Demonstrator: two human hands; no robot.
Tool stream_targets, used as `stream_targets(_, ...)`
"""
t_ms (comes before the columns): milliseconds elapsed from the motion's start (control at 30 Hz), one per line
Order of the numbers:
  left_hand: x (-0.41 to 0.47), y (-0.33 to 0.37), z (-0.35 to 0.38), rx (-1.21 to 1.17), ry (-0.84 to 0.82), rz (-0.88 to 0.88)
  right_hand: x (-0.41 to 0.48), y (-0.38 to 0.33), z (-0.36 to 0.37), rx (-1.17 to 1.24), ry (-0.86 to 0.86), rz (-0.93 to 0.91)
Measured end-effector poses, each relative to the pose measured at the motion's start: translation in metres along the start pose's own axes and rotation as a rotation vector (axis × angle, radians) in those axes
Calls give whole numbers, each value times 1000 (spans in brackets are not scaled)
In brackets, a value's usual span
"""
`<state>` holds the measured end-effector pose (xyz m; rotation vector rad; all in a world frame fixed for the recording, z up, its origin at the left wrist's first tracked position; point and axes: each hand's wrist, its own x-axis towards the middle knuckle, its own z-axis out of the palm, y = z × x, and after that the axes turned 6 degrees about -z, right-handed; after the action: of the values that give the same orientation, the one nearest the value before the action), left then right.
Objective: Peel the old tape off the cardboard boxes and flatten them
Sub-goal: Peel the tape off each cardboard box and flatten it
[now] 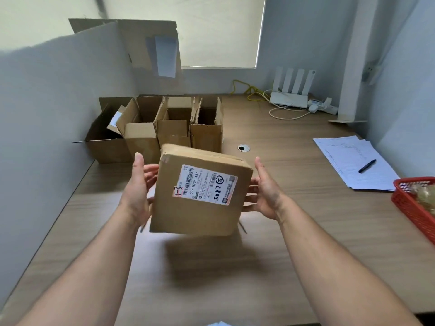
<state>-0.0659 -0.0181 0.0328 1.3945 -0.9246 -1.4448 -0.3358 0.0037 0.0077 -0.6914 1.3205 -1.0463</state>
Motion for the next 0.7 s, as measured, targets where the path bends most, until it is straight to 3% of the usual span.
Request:
stream_targets(267,-6,31,11,641,47,444,3,54,36,195,-13,190)
stream_targets(400,-17,24,23,921,4,494,2,72,38,82,85,269)
stream_targets(467,-24,22,29,1017,15,522,2,79,39,157,111,264)
stream_targets(567,-32,40,37,1145,72,670,5,79,45,345,43,224)
stream_targets(700,-33,62,45,1293,134,834,13,74,57,296,-76,194)
